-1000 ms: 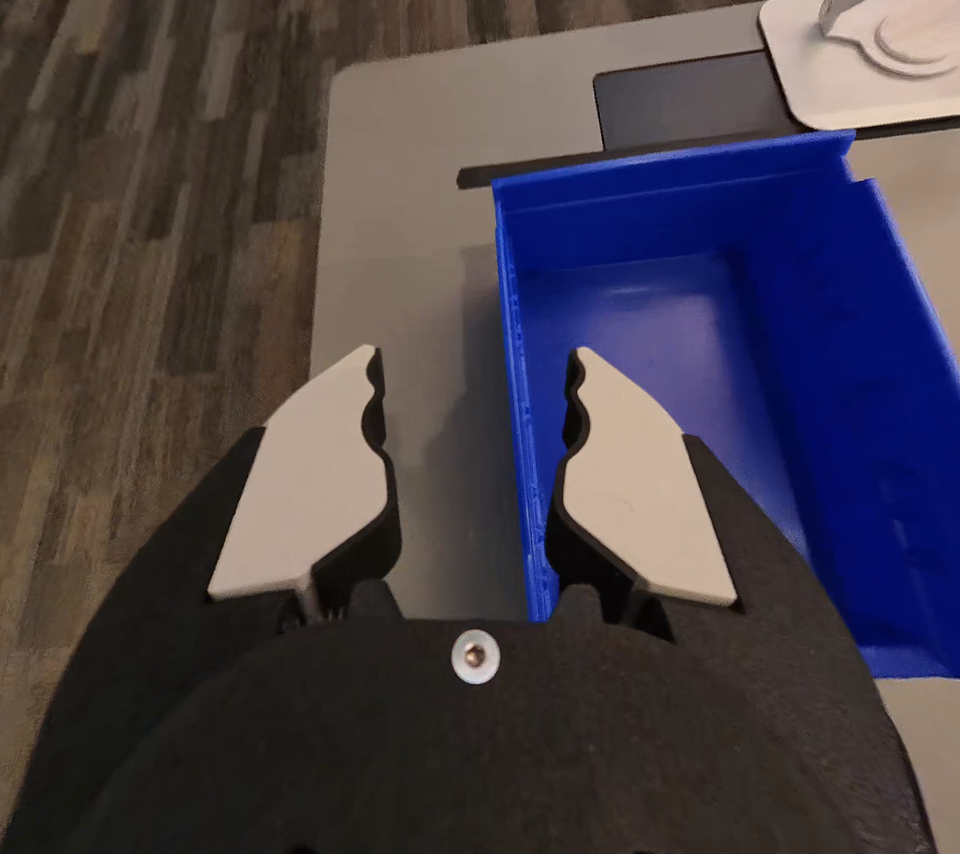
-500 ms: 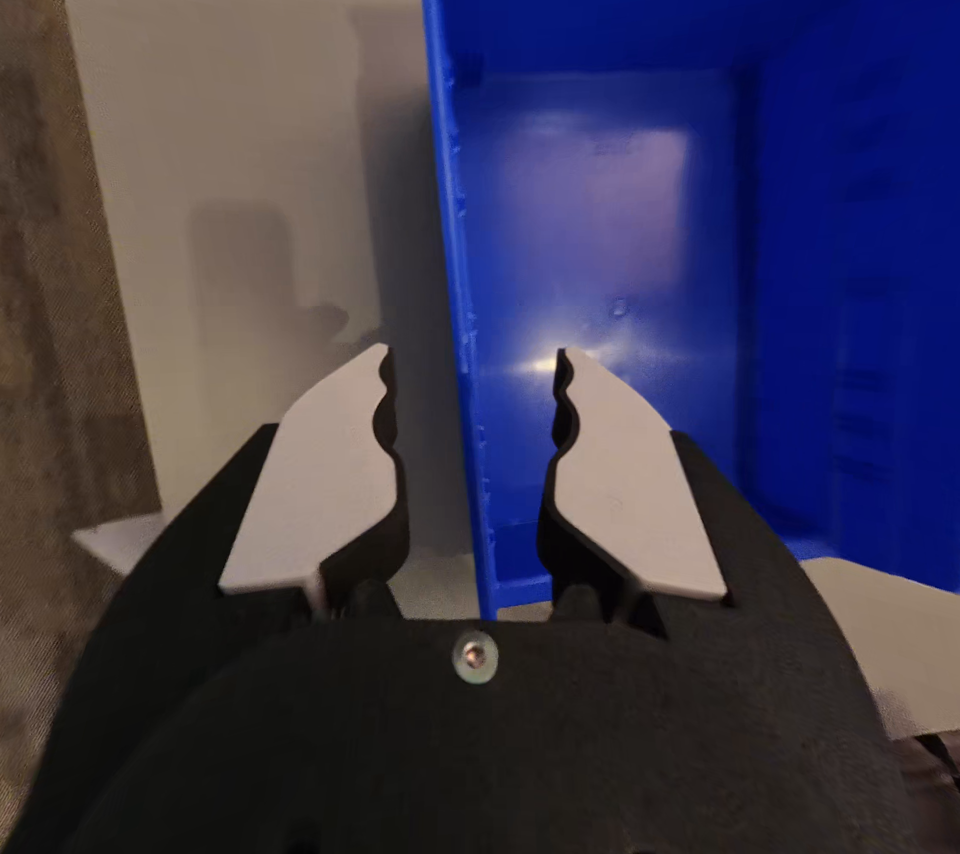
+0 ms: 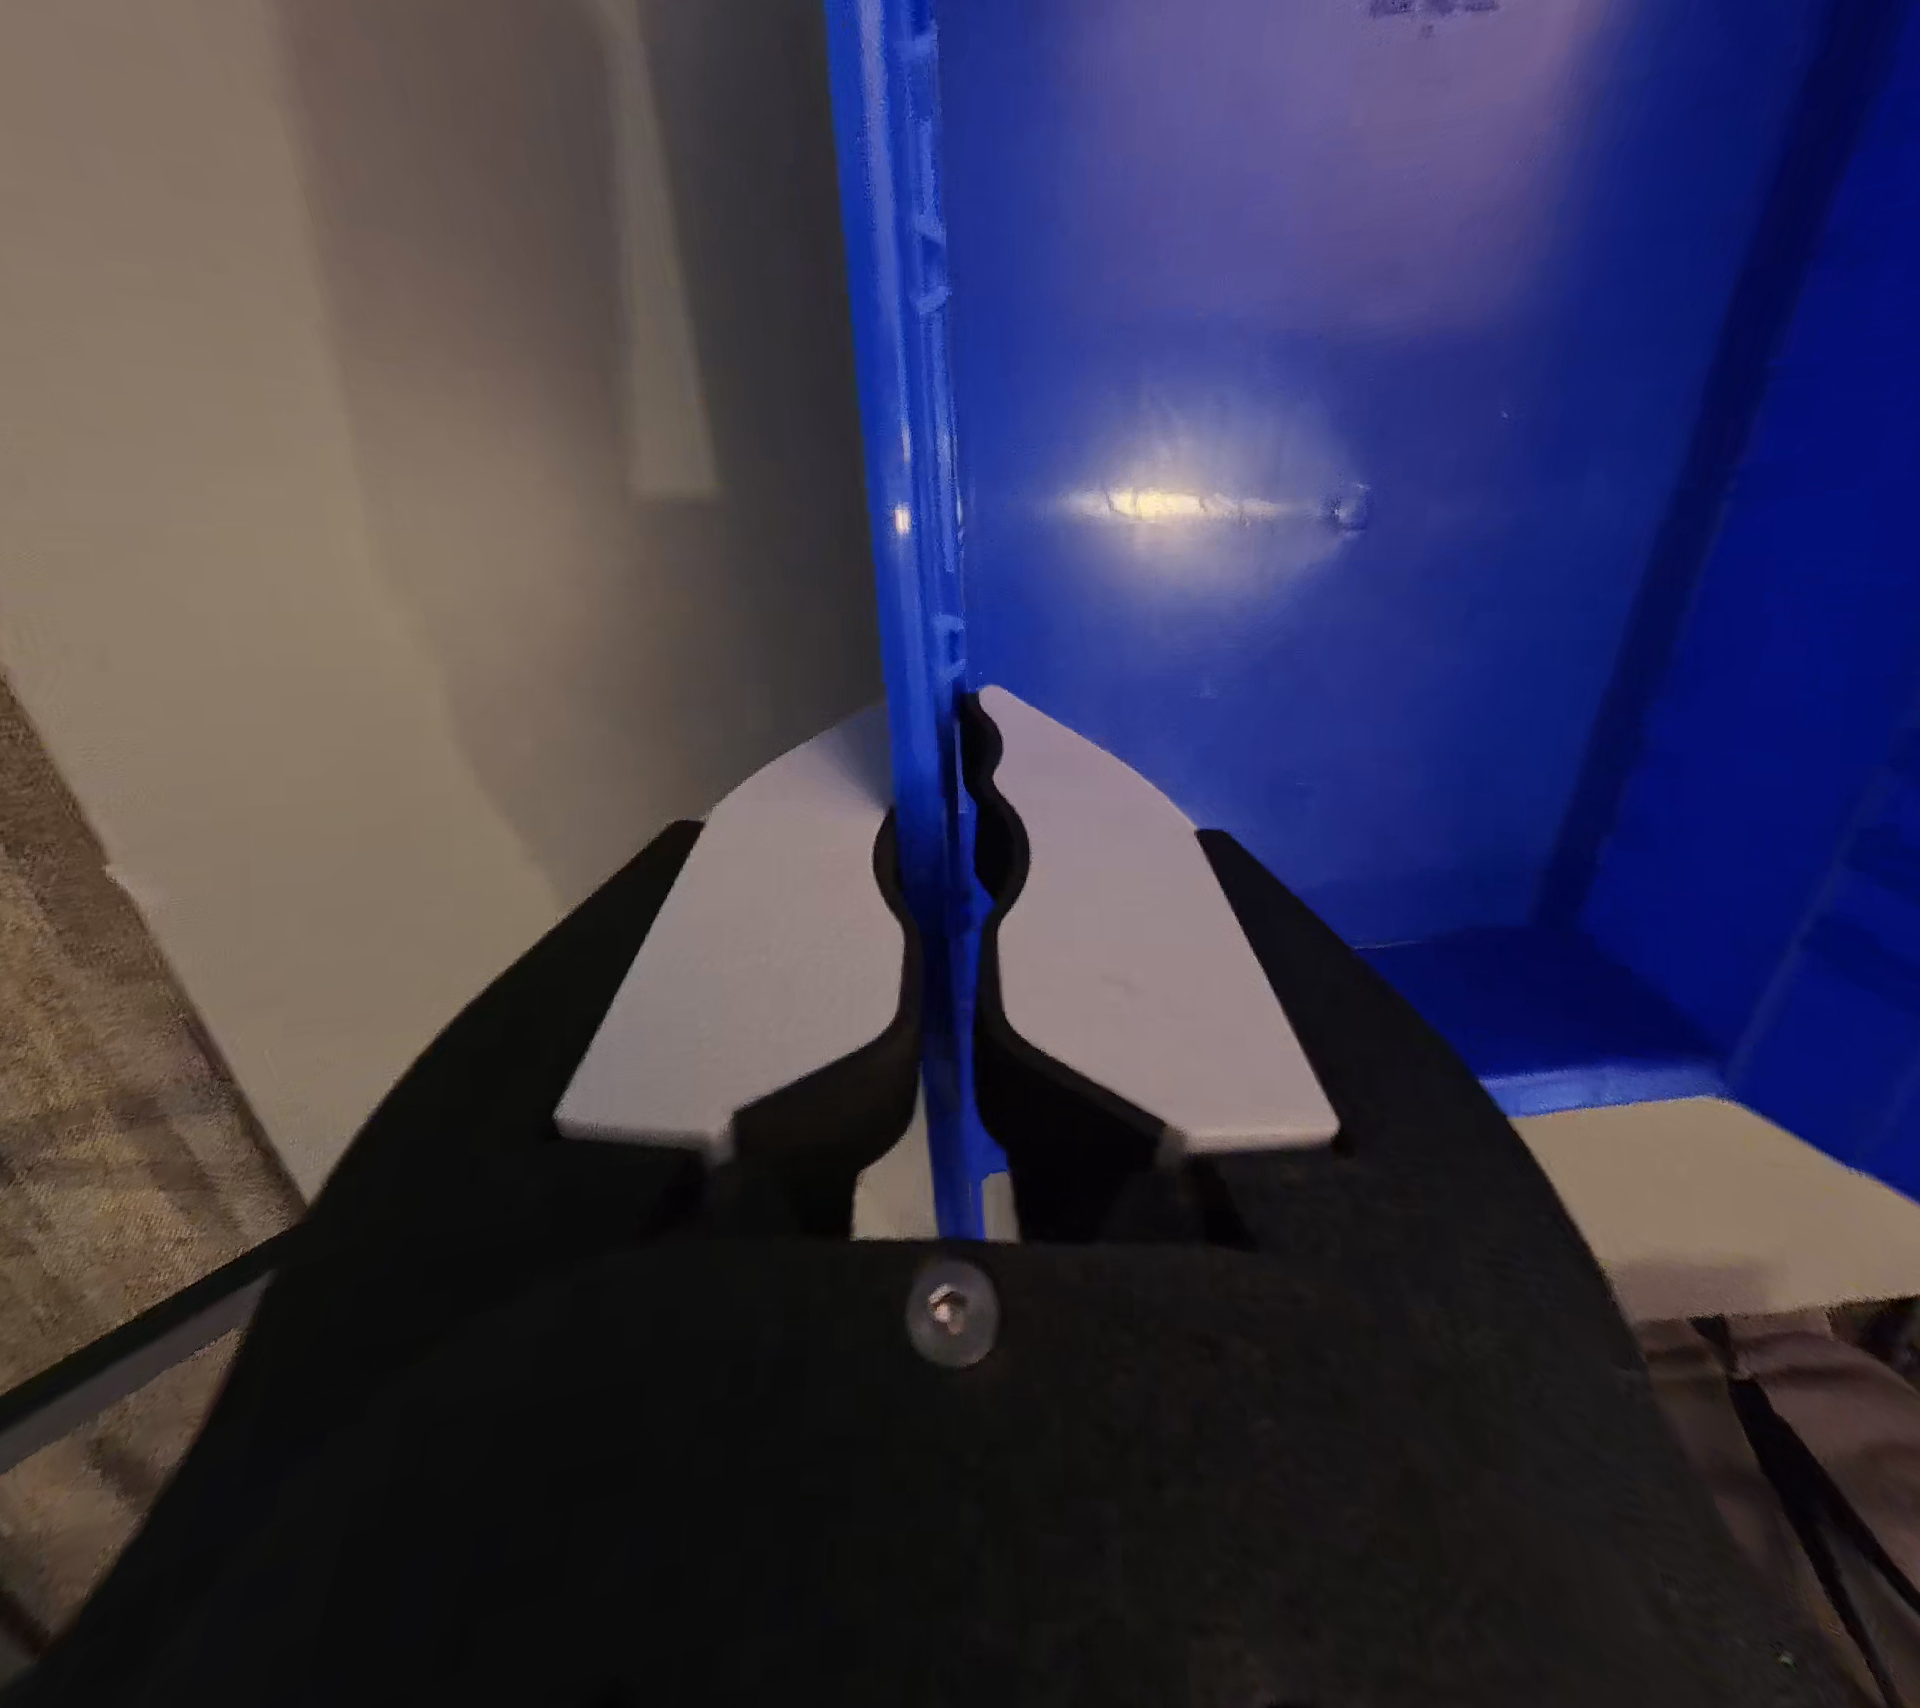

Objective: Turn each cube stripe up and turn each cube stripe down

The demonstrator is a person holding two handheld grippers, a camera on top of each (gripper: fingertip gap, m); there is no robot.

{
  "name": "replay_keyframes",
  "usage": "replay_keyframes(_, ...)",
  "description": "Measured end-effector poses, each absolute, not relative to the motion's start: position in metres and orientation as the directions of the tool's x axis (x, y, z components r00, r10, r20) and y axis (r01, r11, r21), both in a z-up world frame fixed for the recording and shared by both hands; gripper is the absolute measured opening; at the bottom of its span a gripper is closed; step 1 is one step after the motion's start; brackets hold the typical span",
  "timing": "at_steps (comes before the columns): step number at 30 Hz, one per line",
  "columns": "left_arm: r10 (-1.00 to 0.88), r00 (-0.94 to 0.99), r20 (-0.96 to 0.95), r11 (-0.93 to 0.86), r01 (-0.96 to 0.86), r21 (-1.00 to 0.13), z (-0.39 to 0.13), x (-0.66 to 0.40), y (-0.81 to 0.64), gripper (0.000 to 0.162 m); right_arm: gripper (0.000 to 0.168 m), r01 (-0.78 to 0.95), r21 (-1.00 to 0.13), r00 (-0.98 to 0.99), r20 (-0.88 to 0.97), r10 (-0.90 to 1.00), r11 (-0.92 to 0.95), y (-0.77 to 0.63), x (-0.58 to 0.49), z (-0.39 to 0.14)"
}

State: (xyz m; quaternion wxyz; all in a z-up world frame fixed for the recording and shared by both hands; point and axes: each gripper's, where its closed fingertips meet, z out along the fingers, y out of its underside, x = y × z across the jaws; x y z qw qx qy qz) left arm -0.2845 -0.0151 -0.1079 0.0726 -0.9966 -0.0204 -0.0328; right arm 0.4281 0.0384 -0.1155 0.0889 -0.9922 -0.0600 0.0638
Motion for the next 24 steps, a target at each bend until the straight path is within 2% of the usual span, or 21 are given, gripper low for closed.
replay_keyframes(15,-0.258,0.964,-0.062,-0.955,-0.264,-0.137,-0.115,-0.137,0.005,0.020,0.007,0.345,-0.185,0.928,-0.078,0.364,-0.920,0.039,0.312,-0.115)
replay_keyframes(19,-0.325,0.945,-0.030,-0.935,-0.326,-0.138,-0.115,-0.111,0.000,0.026,0.008,0.385,-0.200,0.914,-0.053,0.402,-0.901,0.040,0.299,-0.115)
replay_keyframes(24,-0.358,0.931,-0.074,-0.918,-0.365,-0.152,-0.116,-0.108,0.007,0.027,0.016,0.427,-0.209,0.898,-0.015,0.440,-0.880,0.054,0.297,-0.123)
